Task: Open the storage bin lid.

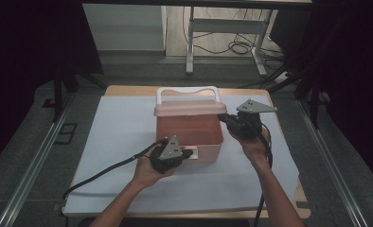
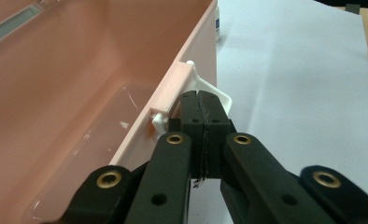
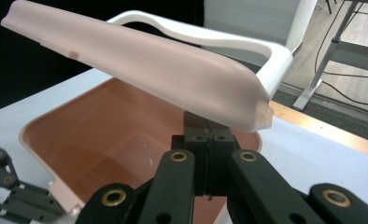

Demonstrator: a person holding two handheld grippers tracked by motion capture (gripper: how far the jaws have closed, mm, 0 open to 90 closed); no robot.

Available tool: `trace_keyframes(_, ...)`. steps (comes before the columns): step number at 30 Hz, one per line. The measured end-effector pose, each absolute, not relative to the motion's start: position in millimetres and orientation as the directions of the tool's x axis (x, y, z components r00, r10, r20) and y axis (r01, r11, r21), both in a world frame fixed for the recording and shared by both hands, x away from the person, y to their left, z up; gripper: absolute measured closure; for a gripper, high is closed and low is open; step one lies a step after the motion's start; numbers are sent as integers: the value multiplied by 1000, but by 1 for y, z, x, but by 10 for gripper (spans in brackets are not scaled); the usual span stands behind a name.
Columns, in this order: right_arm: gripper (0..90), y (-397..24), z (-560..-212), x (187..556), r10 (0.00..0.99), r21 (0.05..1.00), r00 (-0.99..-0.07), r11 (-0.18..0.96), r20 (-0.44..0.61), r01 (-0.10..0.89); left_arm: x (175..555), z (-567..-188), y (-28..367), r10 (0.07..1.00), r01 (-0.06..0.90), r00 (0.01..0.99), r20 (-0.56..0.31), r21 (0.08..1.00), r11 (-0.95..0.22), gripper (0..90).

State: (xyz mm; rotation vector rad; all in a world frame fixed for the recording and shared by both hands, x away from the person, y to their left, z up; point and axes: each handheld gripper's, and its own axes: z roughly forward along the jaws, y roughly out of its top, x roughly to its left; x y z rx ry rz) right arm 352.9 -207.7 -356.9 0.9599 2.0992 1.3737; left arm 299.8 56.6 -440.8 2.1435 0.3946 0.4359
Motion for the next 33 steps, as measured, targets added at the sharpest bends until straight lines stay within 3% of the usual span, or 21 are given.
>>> trace_keyframes(33,894,-193,-325,429,792,899,-610,267,1,347,302,-440,59,416,114,895,160,821,-560,900)
